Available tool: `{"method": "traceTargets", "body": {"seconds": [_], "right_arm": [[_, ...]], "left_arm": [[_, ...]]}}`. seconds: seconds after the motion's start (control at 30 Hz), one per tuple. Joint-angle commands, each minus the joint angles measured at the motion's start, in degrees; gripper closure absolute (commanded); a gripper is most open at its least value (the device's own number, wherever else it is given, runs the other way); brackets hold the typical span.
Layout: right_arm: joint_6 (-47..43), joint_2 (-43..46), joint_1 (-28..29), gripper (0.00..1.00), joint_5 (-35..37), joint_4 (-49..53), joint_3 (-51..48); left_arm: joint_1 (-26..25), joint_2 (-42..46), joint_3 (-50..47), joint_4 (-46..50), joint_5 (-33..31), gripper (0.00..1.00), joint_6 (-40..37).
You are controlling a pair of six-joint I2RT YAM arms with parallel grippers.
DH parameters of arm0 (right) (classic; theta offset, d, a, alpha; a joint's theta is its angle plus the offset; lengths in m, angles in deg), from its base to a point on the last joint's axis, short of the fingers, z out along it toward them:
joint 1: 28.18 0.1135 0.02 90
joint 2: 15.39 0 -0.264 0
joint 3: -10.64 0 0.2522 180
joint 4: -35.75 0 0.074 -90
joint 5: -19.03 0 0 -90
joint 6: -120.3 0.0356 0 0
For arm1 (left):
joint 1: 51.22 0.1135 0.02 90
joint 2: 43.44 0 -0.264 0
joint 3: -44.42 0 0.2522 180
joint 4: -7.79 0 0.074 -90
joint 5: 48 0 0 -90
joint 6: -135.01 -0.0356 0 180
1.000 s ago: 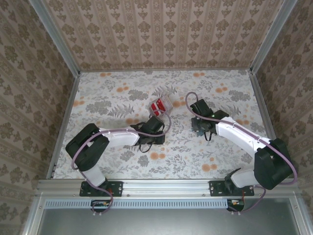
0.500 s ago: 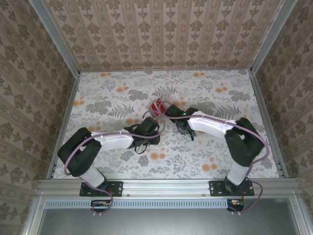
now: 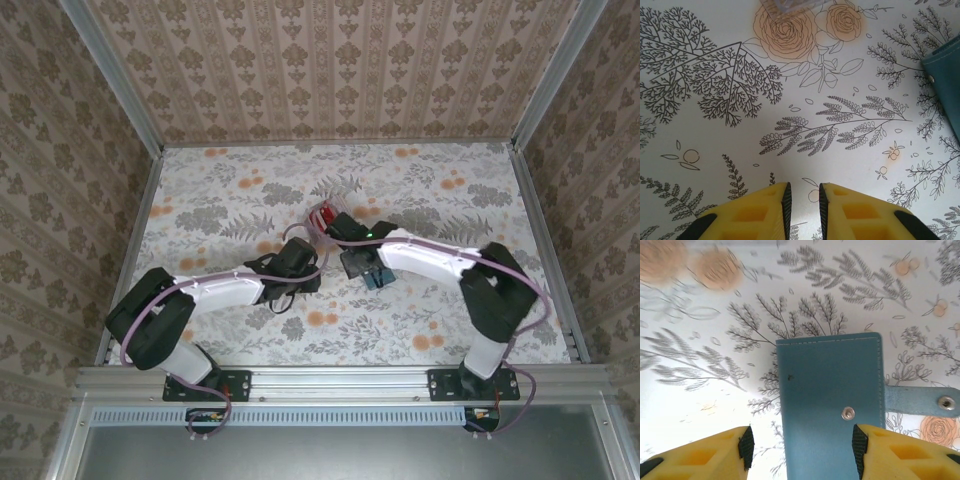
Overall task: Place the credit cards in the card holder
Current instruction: Flip over the card holder at the center of the table, then rotate the card holder at the center of the table.
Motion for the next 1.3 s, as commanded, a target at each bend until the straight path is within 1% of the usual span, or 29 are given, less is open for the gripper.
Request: {"method": "traceTargets", "body": {"seconds": [0.0,0.07,0.17,0.27,0.4,0.67,0.73,1.1,1.27], "right_arm": [[0.50,7.92,-5.22,0.44,-6.24,-1.75,-3.84],[0.52,11.18,-10.07,0.45,-10.47,-3.03,-7.05],[0.23,13.48,-16.63,0.49,-15.54,-5.18,-11.69],[0.28,13.34,-22.38,0.53,-21.21,-9.25,-15.85],[1.15,12.46,-27.53,0.59,-27.73,-14.22,-19.36],[0.25,9.19,-31.01,0.67,-31.33,-18.23,-18.47],[-0.10,8.17,-31.40,0.72,-31.67,-18.21,-18.03],[-1.04,6.19,-32.90,0.74,-32.57,-19.02,-16.89],[-1.39,5.19,-33.53,0.79,-34.16,-18.86,-15.85]], "left_arm": [[0.22,-1.59,2.45,-1.28,1.70,0.76,-0.81],[0.20,-3.32,4.08,-2.10,3.12,0.76,-1.45],[0.20,-6.07,6.45,-3.93,5.63,0.76,-1.71],[0.23,-8.77,9.04,-5.30,8.21,0.76,-2.04],[0.17,-11.62,12.68,-4.88,11.19,0.75,-3.34],[0.12,-17.19,18.99,-2.32,14.51,0.75,-4.71],[0.12,-18.10,19.70,-2.34,15.16,0.75,-4.49],[0.11,-19.46,20.78,-2.63,16.19,0.74,-4.14],[0.24,-19.63,20.64,-2.63,16.04,0.74,-4.01]]}}
